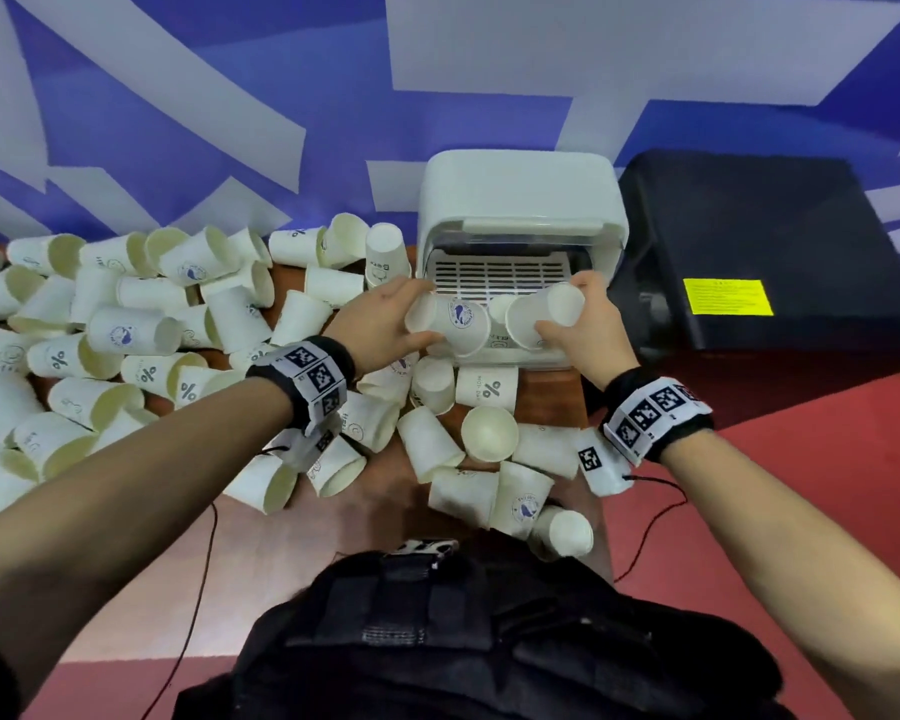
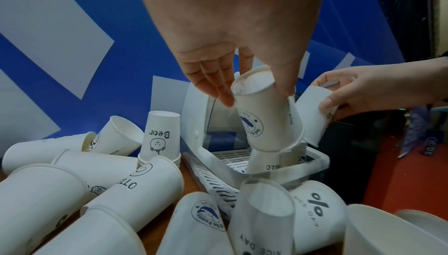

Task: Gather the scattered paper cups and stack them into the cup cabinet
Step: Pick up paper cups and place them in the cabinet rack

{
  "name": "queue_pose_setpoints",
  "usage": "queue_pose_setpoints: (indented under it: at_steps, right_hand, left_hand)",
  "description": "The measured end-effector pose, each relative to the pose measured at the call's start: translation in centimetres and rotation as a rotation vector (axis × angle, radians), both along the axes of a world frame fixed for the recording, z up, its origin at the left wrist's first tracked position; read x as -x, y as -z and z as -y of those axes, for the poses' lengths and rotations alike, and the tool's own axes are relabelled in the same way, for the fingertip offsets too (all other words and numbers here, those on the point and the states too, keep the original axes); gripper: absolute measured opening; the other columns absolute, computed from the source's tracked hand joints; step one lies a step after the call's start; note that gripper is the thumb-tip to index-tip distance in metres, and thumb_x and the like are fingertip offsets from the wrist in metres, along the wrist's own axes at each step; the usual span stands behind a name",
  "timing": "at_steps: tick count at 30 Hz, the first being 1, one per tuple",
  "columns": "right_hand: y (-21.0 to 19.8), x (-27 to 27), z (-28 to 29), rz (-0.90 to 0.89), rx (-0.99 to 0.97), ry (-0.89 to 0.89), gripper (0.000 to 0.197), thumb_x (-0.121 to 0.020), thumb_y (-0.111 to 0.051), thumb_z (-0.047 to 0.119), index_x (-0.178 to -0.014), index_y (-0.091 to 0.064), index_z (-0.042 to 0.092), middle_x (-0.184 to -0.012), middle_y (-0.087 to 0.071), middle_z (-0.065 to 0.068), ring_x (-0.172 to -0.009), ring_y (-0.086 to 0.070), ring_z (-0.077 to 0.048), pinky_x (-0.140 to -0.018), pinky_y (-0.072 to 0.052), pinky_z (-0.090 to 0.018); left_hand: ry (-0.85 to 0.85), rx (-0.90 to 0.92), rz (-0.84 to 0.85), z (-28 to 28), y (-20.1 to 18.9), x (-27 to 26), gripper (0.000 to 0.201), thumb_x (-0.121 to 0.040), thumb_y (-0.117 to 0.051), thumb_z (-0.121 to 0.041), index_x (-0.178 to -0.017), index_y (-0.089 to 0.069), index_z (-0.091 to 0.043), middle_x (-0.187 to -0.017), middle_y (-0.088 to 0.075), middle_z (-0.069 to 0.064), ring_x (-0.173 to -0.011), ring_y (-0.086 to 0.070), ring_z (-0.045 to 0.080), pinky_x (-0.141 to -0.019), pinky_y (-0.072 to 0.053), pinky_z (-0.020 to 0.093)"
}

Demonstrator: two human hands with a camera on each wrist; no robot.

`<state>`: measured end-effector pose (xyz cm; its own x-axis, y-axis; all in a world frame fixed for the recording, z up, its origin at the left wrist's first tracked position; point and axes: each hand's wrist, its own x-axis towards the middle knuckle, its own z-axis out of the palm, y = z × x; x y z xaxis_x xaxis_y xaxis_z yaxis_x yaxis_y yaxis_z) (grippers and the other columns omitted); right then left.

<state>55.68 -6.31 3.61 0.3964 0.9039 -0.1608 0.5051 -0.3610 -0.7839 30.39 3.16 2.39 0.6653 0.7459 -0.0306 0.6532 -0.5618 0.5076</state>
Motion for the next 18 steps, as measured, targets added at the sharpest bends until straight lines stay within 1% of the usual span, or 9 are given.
queue_pose_setpoints:
  at_steps: [3, 5, 7, 9, 12, 18]
  right_hand:
    - [0.9, -0.5, -2.1, 0.038, -0.013, -0.020, 0.058, -0.077, -0.073, 0.010, -0.124, -0.040, 0.012, -0.116, -0.048, -0.002, -0.102, -0.046, -0.016, -0.083, -0.040, -0.027]
    - [1.7, -0.7, -3.3, 0.039, -0.020, -0.026, 0.057, -0.076, -0.073, 0.010, -0.124, -0.041, 0.012, -0.120, -0.049, -0.006, -0.105, -0.047, -0.019, -0.090, -0.043, -0.033]
    - [2.5, -0.9, -4.1, 0.062, -0.005, -0.052, 0.057, -0.077, -0.072, 0.012, -0.126, -0.042, 0.013, -0.125, -0.048, -0.009, -0.111, -0.047, -0.023, -0.098, -0.042, -0.038]
    - [2.9, -0.9, -4.8, 0.112, 0.015, -0.089, 0.057, -0.081, -0.070, 0.015, -0.130, -0.041, 0.012, -0.129, -0.046, -0.010, -0.117, -0.045, -0.025, -0.101, -0.039, -0.036]
    - [3.2, -0.9, -5.6, 0.165, 0.014, -0.126, 0.058, -0.083, -0.070, 0.018, -0.132, -0.041, 0.010, -0.133, -0.045, -0.010, -0.119, -0.045, -0.025, -0.100, -0.037, -0.032]
    - [4.1, -1.3, -6.1, 0.160, 0.037, -0.189, 0.059, -0.084, -0.069, 0.022, -0.135, -0.042, 0.013, -0.135, -0.045, -0.008, -0.122, -0.044, -0.022, -0.097, -0.033, -0.024]
  left_hand:
    - [-0.048, 0.008, -0.005, -0.8, 0.4, -0.4, 0.064, -0.085, -0.066, -0.044, -0.138, -0.043, -0.015, -0.132, -0.050, 0.007, -0.114, -0.052, 0.024, -0.092, -0.042, 0.034]
    - [-0.071, 0.019, -0.016, -1.3, 0.6, -0.7, 0.064, -0.085, -0.065, -0.045, -0.138, -0.043, -0.017, -0.133, -0.049, 0.005, -0.113, -0.052, 0.022, -0.092, -0.041, 0.031]
    - [-0.080, 0.028, -0.021, -1.8, 0.9, -0.9, 0.063, -0.085, -0.065, -0.045, -0.137, -0.043, -0.018, -0.133, -0.050, 0.003, -0.113, -0.052, 0.021, -0.092, -0.040, 0.030]
    - [-0.085, 0.033, -0.022, -2.3, 1.2, -1.0, 0.063, -0.085, -0.065, -0.046, -0.137, -0.042, -0.018, -0.132, -0.050, 0.003, -0.111, -0.052, 0.021, -0.091, -0.040, 0.030]
    - [-0.097, 0.045, -0.017, -2.9, 1.5, -1.4, 0.063, -0.085, -0.065, -0.047, -0.137, -0.042, -0.020, -0.131, -0.051, 0.003, -0.111, -0.052, 0.021, -0.092, -0.039, 0.029]
    - [-0.102, 0.053, -0.011, -3.6, 2.3, -2.4, 0.064, -0.085, -0.065, -0.046, -0.138, -0.042, -0.018, -0.130, -0.050, 0.005, -0.113, -0.051, 0.022, -0.096, -0.042, 0.036]
